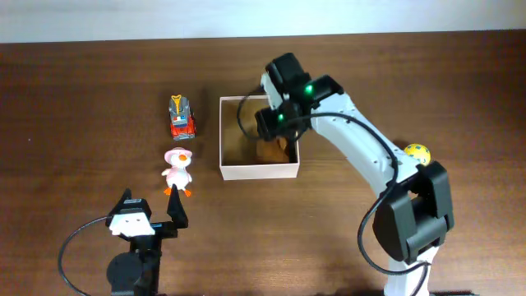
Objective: Pack container
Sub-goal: 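Move the right gripper up and over the colored cube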
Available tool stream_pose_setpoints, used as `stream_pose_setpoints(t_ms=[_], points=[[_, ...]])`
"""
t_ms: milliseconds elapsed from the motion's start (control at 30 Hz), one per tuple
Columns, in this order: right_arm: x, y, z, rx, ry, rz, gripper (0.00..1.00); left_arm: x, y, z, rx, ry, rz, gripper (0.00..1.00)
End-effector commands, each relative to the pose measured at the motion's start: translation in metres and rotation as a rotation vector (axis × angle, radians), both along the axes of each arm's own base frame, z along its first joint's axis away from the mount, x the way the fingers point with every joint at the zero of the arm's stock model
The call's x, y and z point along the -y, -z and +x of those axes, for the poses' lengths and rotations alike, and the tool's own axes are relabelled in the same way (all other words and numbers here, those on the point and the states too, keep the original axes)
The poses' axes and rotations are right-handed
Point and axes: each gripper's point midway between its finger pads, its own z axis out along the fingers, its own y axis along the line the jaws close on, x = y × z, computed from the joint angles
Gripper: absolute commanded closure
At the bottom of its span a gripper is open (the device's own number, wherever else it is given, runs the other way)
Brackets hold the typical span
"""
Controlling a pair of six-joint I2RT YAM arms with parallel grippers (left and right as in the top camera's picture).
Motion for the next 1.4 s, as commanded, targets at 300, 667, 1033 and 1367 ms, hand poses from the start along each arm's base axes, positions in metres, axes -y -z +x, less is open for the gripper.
stream_pose_setpoints(t_ms=[300, 667, 1033, 1367], points=[[0.129, -0.072, 0.062, 0.105, 0.342, -0.071, 0.25, 0.0, 0.002, 0.0, -0.003, 0.006, 0.015, 0.01], [0.19, -0.045, 0.076, 0.118, 0.347, -0.215, 0.13, 0.0, 0.002, 0.0, -0.003, 0.006, 0.015, 0.01], [0.198, 0.047, 0.068, -0.098, 0.273, -0.308, 0.01, 0.0, 0.002, 0.0, -0.002, 0.006, 0.015, 0.01], [0.203, 0.092, 0.063, -0.195, 0.271, -0.332, 0.01, 0.0, 0.002, 0.0, -0.003, 0.006, 0.015, 0.01]])
